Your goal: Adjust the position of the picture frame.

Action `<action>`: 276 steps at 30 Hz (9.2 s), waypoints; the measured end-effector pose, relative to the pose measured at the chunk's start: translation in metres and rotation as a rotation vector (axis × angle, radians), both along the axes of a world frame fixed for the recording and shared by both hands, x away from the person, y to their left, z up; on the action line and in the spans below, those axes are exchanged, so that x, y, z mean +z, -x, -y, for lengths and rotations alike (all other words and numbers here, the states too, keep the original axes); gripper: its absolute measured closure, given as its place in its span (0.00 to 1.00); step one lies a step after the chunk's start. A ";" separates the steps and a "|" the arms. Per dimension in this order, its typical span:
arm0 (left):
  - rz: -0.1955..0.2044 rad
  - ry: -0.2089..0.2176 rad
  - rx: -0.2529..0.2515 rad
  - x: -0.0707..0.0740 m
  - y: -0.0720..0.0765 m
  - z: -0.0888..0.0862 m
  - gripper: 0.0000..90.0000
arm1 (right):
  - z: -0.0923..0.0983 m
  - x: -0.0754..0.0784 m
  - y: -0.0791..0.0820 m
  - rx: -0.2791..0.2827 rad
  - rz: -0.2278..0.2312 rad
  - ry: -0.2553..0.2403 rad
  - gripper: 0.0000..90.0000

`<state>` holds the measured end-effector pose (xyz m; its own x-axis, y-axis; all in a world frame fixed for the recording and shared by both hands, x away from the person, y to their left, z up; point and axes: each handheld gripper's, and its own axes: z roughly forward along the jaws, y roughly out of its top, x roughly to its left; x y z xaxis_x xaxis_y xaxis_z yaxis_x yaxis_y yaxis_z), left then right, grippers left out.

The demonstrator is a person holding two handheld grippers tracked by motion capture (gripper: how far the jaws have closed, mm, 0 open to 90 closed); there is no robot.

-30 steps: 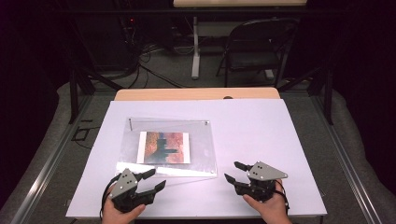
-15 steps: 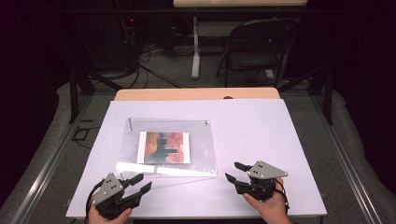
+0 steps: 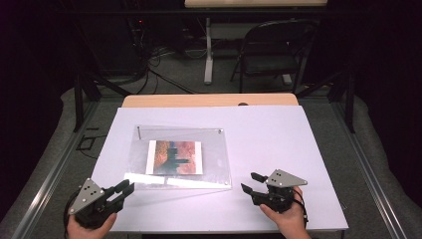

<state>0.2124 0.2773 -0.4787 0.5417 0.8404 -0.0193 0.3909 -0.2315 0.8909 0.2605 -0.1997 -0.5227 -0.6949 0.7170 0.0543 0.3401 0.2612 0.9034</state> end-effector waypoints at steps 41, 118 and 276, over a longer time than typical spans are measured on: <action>-0.221 -0.068 -0.005 -0.066 -0.044 -0.031 0.78 | 0.006 -0.004 -0.005 -0.010 -0.068 -0.069 0.51; -0.239 -0.031 -0.457 -0.054 -0.086 0.154 0.95 | 0.017 -0.006 -0.010 -0.046 -0.104 -0.130 0.50; -0.280 0.014 -0.208 -0.043 -0.125 0.086 0.95 | -0.023 -0.020 -0.011 0.092 -0.172 -0.079 0.95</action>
